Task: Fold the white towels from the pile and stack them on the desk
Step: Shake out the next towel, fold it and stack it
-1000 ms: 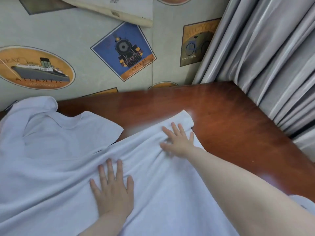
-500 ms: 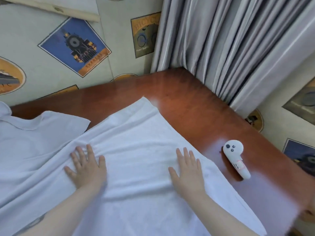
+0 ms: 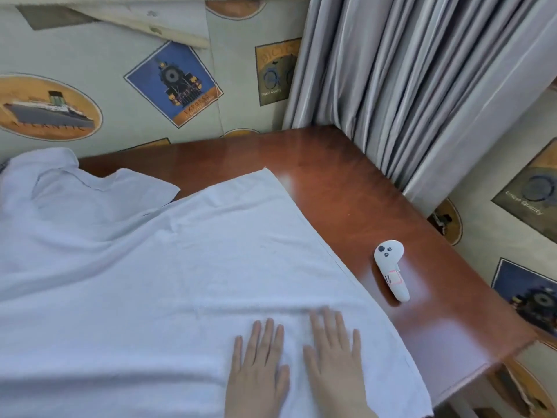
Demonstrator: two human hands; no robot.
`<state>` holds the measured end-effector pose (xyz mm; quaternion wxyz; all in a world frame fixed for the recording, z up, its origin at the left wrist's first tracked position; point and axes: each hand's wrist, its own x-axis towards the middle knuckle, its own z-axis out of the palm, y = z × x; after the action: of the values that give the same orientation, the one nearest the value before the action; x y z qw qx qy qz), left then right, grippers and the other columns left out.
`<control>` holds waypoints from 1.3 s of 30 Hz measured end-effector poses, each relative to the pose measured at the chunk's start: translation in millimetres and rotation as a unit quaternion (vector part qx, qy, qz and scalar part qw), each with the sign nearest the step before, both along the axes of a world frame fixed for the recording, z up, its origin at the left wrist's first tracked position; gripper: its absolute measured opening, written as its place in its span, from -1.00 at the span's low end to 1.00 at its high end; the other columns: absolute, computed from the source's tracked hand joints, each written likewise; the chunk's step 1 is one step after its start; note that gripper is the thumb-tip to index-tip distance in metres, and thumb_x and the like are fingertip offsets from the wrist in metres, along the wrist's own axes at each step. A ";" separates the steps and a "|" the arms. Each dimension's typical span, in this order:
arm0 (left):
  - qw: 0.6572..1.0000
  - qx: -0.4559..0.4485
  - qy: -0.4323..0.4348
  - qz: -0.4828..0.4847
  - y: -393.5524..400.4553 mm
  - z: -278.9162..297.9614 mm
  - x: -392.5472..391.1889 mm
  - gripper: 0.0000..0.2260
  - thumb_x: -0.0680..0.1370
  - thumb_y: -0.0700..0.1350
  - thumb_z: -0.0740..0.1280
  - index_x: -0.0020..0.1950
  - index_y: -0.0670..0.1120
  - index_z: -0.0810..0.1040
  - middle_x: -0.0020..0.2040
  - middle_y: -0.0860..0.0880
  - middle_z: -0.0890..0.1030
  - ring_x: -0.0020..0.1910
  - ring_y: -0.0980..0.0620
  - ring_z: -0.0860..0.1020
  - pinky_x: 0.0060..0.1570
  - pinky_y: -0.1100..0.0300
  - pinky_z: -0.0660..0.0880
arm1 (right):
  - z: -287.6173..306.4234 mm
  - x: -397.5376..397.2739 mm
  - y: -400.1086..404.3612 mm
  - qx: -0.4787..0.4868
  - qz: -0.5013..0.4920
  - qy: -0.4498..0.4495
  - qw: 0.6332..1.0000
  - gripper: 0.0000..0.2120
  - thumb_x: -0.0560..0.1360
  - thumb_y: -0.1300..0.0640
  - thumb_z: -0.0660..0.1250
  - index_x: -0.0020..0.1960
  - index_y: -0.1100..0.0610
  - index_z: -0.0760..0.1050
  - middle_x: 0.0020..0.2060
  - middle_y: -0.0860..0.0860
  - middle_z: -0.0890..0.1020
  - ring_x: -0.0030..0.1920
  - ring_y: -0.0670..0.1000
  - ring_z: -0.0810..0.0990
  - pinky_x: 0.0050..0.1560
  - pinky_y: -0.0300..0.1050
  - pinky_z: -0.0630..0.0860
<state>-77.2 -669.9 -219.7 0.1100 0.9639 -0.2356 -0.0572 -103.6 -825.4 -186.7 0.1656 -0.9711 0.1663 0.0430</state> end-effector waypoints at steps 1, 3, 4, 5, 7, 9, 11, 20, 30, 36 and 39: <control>1.000 0.021 0.007 -0.008 -0.2 5.6 -1.5 -0.43 0.38 0.07 0.17 0.35 -0.03 0.55 0.38 -0.01 0.50 0.51 0.00 0.13 0.40 -0.04 0.05 | -0.3 -7.5 2.4 -0.003 0.038 -0.002 0.999 -0.38 0.49 -0.11 0.01 0.54 -0.05 0.22 0.49 -0.02 0.27 0.53 -0.20 -0.28 0.45 -0.03 -0.19; 0.996 0.077 0.028 -0.030 1.5 21.4 -1.7 -0.48 0.39 0.10 0.17 0.31 0.05 0.58 0.35 0.06 0.53 0.45 0.00 0.27 0.39 0.02 0.00 | -14.9 -15.1 -14.4 -0.041 0.051 0.018 0.998 -0.41 0.57 -0.18 -0.09 0.58 -0.16 -0.04 0.56 -0.08 -0.06 0.45 -0.27 -0.43 0.46 0.00 -0.21; 0.994 0.105 0.032 -0.025 9.1 33.1 -6.7 -0.50 0.39 0.11 0.19 0.31 0.10 0.58 0.36 0.10 0.52 0.42 0.04 0.34 0.39 0.04 -0.01 | -20.0 -15.6 -23.4 -0.049 0.057 0.044 0.996 -0.44 0.61 -0.21 -0.14 0.55 -0.23 -0.26 0.53 -0.16 -0.27 0.43 -0.25 -0.46 0.49 0.03 -0.22; 0.994 0.106 0.027 -0.020 15.8 39.2 -10.3 -0.50 0.40 0.10 0.21 0.33 0.13 0.55 0.39 0.12 0.48 0.42 0.07 0.38 0.42 0.06 -0.03 | -22.5 -16.4 -33.9 -0.063 0.055 0.064 0.994 -0.44 0.62 -0.23 -0.16 0.49 -0.27 -0.40 0.47 -0.22 -0.41 0.44 -0.22 -0.44 0.51 0.05 -0.22; 0.995 0.080 0.026 0.060 45.1 39.1 -24.7 -0.44 0.40 0.09 0.32 0.41 0.11 0.47 0.48 0.11 0.36 0.45 0.07 0.35 0.46 0.05 -0.03 | -25.6 -9.1 -41.5 -0.091 0.063 0.057 0.992 -0.44 0.63 -0.23 -0.17 0.47 -0.28 -0.46 0.40 -0.26 -0.48 0.52 -0.15 -0.34 0.52 0.08 -0.19; 0.975 0.069 0.078 0.194 78.7 43.9 -49.4 -0.29 0.28 0.20 0.47 0.40 0.06 0.49 0.48 0.06 0.33 0.41 0.05 0.42 0.41 0.07 0.21 | -21.5 1.9 -37.7 -0.092 0.047 0.079 0.992 -0.41 0.63 -0.21 -0.13 0.52 -0.22 -0.41 0.47 -0.22 -0.43 0.56 -0.06 -0.25 0.51 0.12 -0.15; 0.941 0.063 0.111 0.313 126.5 32.9 -85.4 -0.26 0.48 0.26 0.29 0.59 0.08 0.11 0.55 0.08 -0.10 0.57 0.03 0.10 0.49 0.03 0.08 | -13.4 9.7 -15.7 -0.064 0.006 0.087 0.994 -0.38 0.63 -0.16 -0.03 0.59 -0.12 -0.24 0.57 -0.13 -0.25 0.58 0.01 -0.20 0.50 0.12 -0.13; 0.881 0.020 0.213 0.421 257.0 21.3 -189.4 -0.41 0.64 0.20 0.01 0.59 0.15 -0.19 0.58 0.15 -0.27 0.56 0.04 -0.27 0.52 0.00 -0.15 | 18.8 -78.4 253.8 0.004 0.442 0.113 0.890 -0.31 0.57 -0.02 0.10 0.59 -0.15 -0.19 0.56 -0.12 -0.27 0.56 -0.04 -0.30 0.49 0.13 -0.34; 0.855 -0.173 0.197 0.447 448.0 58.1 -229.3 -0.50 0.61 0.01 0.19 0.55 0.16 0.18 0.55 0.20 0.16 0.51 0.09 0.21 0.43 0.16 0.22 | 9.9 -121.5 463.5 0.012 0.507 0.083 0.858 -0.36 0.57 -0.06 0.17 0.59 -0.09 0.02 0.57 -0.09 0.07 0.55 -0.02 0.06 0.48 -0.05 0.10; 0.754 -0.269 0.093 0.592 519.0 60.7 -210.2 -0.68 0.63 -0.07 0.18 0.39 0.09 0.36 0.38 0.11 0.38 0.16 0.11 0.47 0.00 0.20 0.44 | 16.1 -102.6 464.4 0.028 0.397 0.161 0.903 -0.69 0.50 0.19 0.11 0.06 -0.17 0.44 -0.02 -0.18 0.46 0.02 -0.03 0.52 -0.12 -0.14 0.37; 0.723 -0.293 0.059 0.623 541.2 63.5 -184.4 -0.73 0.62 -0.06 0.21 0.32 0.05 0.40 0.34 0.06 0.39 0.02 0.08 0.48 -0.07 0.14 0.47 | 38.6 -66.3 440.3 -0.080 0.342 0.258 0.900 -0.68 0.51 0.09 0.10 0.18 -0.06 0.50 0.12 -0.05 0.57 0.07 0.02 0.55 -0.05 -0.16 0.37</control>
<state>-261.6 -128.6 -156.2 0.4112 0.8078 0.4205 0.0395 -169.9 -385.1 -148.1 0.0139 -0.9329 -0.1365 0.3329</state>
